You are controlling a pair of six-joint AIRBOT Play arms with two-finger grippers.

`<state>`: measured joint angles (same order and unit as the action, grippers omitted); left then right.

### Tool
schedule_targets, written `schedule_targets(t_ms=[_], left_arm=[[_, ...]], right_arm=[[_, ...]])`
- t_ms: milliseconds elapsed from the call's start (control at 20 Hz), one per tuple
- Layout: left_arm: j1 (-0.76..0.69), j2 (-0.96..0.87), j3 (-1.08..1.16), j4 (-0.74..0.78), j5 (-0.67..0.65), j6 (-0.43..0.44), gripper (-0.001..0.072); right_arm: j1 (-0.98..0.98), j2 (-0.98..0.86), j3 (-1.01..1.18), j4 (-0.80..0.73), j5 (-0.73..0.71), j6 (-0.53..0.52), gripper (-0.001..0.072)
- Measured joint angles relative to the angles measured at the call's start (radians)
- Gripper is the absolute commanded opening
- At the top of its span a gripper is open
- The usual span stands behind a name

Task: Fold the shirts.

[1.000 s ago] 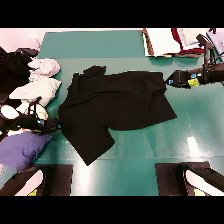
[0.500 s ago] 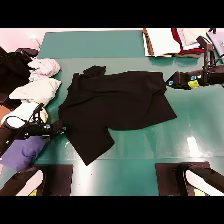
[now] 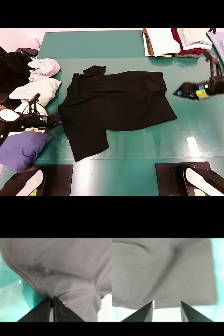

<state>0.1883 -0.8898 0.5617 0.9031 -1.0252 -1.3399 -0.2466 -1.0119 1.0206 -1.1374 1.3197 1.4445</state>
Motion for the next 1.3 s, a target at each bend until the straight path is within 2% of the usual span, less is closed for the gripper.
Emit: schedule_targets(t_ms=[100, 200, 350, 550, 600, 700, 750, 800, 1050, 1300], left_arm=[[0.000, 0.000, 0.045, 0.004, -0.016, 0.006, 0.0025], [0.000, 0.000, 0.071, 0.006, -0.024, 0.008, 0.0025], [0.000, 0.001, 0.089, 0.008, -0.031, 0.011, 0.0025], [0.000, 0.001, 0.097, 0.010, -0.037, 0.013, 0.0025], [0.000, 0.000, 0.098, 0.010, -0.039, 0.013, 0.0025], [0.000, 0.000, 0.099, 0.010, -0.041, 0.013, 0.0025], [0.000, 0.000, 0.099, 0.010, -0.041, 0.013, 0.0025], [0.000, 0.000, 0.100, 0.010, -0.041, 0.013, 0.0024], [0.000, 0.027, 0.179, 0.011, -0.063, 0.012, 0.0024], [0.000, 0.094, 0.555, 0.009, -0.132, 0.003, 0.0025]], right_arm=[[-0.108, -0.001, -0.114, -0.010, -0.003, -0.012, 0.0496], [-0.204, -0.025, -0.216, 0.016, -0.027, -0.039, 0.0424], [-0.280, -0.093, -0.312, 0.102, -0.076, -0.097, 0.0423], [-0.272, -0.187, -0.358, 0.160, -0.129, -0.133, 0.0422], [-0.261, -0.198, -0.361, 0.170, -0.135, -0.139, 0.0382], [-0.238, -0.213, -0.367, 0.159, -0.156, -0.143, 0.0254], [-0.226, -0.219, -0.368, 0.159, -0.164, -0.146, 0.0121], [-0.211, -0.223, -0.370, 0.153, -0.174, -0.148, 0.0019], [-0.123, -0.183, -0.285, 0.126, -0.162, -0.173, 0.0018], [-0.065, 0.028, 0.041, 0.141, -0.118, -0.187, 0.0018]])
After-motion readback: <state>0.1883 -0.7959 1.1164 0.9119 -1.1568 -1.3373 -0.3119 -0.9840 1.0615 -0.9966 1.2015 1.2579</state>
